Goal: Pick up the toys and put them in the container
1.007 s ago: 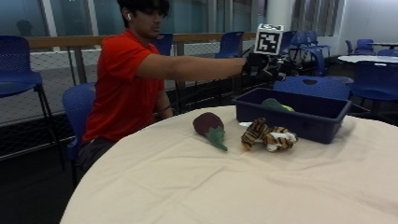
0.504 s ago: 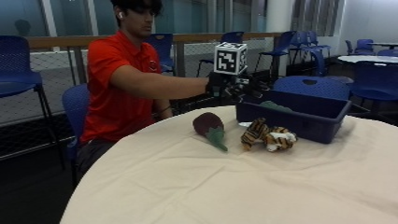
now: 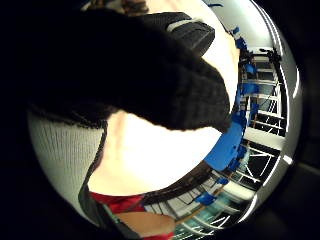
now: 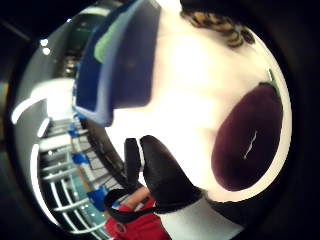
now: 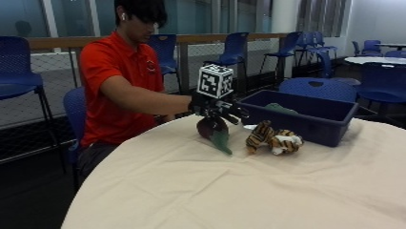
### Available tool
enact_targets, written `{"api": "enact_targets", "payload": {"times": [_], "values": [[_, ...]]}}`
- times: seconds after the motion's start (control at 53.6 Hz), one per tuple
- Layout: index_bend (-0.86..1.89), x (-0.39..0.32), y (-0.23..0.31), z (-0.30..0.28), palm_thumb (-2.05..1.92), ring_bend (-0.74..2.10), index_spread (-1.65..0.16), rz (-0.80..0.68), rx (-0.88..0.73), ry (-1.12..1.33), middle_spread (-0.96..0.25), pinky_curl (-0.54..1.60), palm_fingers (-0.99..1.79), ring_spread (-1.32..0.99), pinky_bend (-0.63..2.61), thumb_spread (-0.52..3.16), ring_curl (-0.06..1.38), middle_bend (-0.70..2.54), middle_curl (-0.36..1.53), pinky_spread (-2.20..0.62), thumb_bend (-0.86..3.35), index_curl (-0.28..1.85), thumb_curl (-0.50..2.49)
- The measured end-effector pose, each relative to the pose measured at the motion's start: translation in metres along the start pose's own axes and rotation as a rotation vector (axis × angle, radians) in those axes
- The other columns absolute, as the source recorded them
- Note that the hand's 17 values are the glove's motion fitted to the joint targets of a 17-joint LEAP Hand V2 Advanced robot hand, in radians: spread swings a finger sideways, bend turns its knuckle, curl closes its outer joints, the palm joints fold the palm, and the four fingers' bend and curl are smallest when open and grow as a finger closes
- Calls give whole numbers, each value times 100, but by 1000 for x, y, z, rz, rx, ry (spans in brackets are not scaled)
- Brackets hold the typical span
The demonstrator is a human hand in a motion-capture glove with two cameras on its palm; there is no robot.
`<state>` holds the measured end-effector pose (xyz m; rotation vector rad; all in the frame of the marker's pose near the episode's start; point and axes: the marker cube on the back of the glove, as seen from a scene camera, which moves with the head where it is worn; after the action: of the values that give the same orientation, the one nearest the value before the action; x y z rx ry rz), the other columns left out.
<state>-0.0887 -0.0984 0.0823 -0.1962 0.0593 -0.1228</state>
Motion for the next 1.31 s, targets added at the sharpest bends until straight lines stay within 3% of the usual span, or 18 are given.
{"api": "enact_targets", "payload": {"times": [0.504,0.616,0.765,0.839,1.007,1.306], "values": [[17,7,11,46,-2,17,-37,56,-136,2,-4,40,-13,4,129,113,21,10,20,7,-3,30,22],[22,10,12,47,3,21,-37,72,-146,15,-3,39,-3,4,126,120,23,12,19,1,0,32,25],[39,5,16,49,19,26,-37,94,-57,24,-10,31,29,-1,104,133,23,26,25,-11,8,38,31],[33,3,19,47,30,38,-36,63,6,24,-15,30,50,-10,100,136,26,37,29,-20,14,39,36],[19,11,21,23,48,62,-35,23,68,60,-25,32,75,-31,104,131,35,37,33,-35,20,41,46],[21,3,7,-80,59,65,-38,19,204,49,-38,31,94,-50,94,105,39,48,43,-44,17,52,63]]}}
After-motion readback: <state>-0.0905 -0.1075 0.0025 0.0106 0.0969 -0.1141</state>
